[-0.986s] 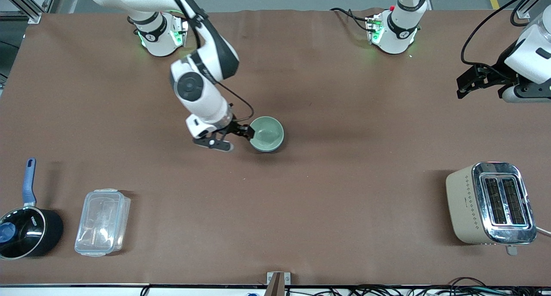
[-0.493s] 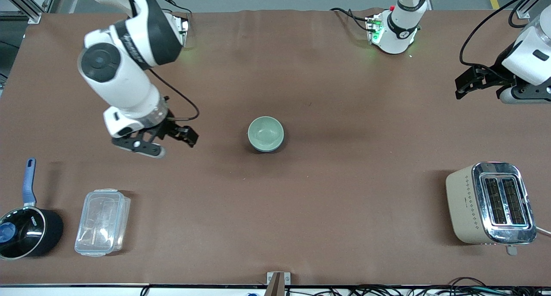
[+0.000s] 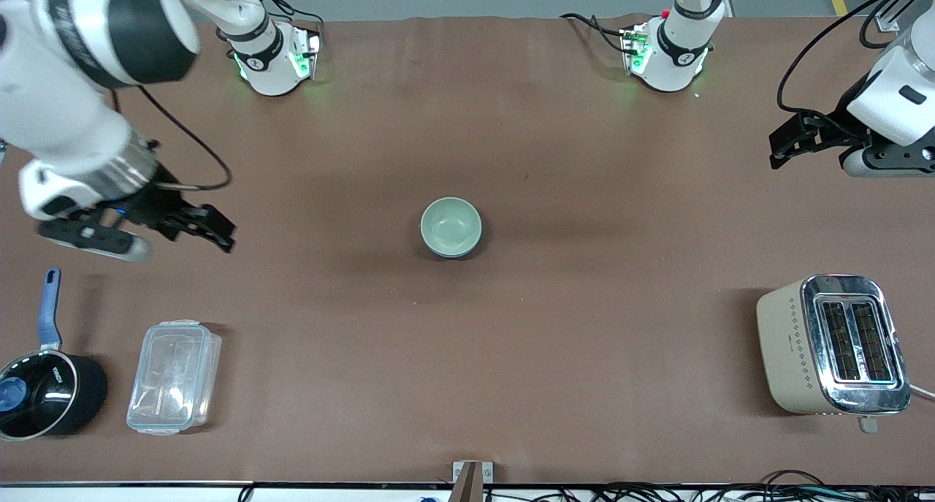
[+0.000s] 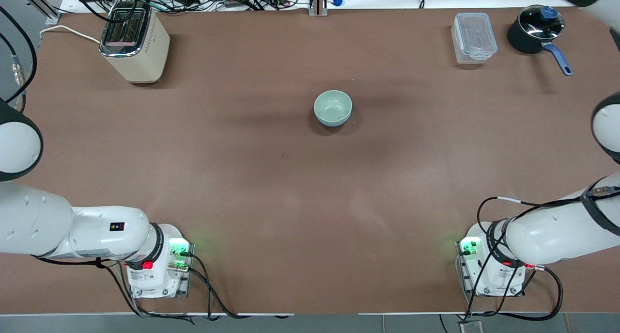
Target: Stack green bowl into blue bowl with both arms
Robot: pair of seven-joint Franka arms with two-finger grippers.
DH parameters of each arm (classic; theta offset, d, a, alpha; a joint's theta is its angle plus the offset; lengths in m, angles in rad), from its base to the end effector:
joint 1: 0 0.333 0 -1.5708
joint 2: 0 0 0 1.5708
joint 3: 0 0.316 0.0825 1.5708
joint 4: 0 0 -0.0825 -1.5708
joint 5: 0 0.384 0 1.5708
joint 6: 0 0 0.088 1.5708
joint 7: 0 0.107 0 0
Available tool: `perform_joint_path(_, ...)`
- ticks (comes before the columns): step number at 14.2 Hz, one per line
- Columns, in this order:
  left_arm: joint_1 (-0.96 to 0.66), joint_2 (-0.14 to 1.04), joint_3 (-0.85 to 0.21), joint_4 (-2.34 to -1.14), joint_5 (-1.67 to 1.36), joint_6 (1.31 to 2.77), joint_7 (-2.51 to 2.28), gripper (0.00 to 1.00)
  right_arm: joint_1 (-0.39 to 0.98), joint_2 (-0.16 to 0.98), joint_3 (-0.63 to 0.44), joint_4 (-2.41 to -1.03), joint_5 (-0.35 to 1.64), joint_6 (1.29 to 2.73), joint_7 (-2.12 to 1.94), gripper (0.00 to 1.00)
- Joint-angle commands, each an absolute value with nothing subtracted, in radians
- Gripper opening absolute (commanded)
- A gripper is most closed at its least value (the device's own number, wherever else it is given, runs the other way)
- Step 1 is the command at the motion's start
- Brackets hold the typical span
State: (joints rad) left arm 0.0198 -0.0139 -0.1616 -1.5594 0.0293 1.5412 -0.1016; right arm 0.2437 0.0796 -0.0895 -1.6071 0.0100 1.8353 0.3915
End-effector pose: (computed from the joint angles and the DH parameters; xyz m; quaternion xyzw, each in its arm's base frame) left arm 0.5423 -0.0749 0.6349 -0.9997 0.0197 0.0003 0.0159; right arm 0.5936 0.0951 0.5864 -0.9902 0.1186 -0.0713 0.0214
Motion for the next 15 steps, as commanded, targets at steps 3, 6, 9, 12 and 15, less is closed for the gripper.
perform_joint_path(3, 0.023, -0.003, -0.160, -1.540, 0.020, 1.548, -0.091, 1.00, 0.103, -0.049, -0.063, -1.625, -0.005, 1.701, 0.221, 1.00)
perform_joint_path(6, 0.025, -0.002, -0.160, -1.540, 0.020, 1.548, -0.089, 1.00, 0.029, -0.060, -0.042, -1.594, 0.005, 1.596, 0.173, 1.00)
perform_joint_path(9, 0.026, -0.002, -0.160, -1.540, 0.020, 1.548, -0.084, 1.00, -0.101, -0.066, 0.079, -1.582, 0.006, 1.562, 0.144, 1.00)
perform_joint_path(12, 0.025, -0.002, -0.160, -1.540, 0.020, 1.548, -0.086, 1.00, -0.153, -0.072, 0.132, -1.585, 0.008, 1.562, 0.118, 1.00)
perform_joint_path(15, 0.023, -0.002, -0.160, -1.540, 0.018, 1.548, -0.089, 1.00, -0.150, -0.071, 0.126, -1.582, 0.009, 1.559, 0.080, 1.00)
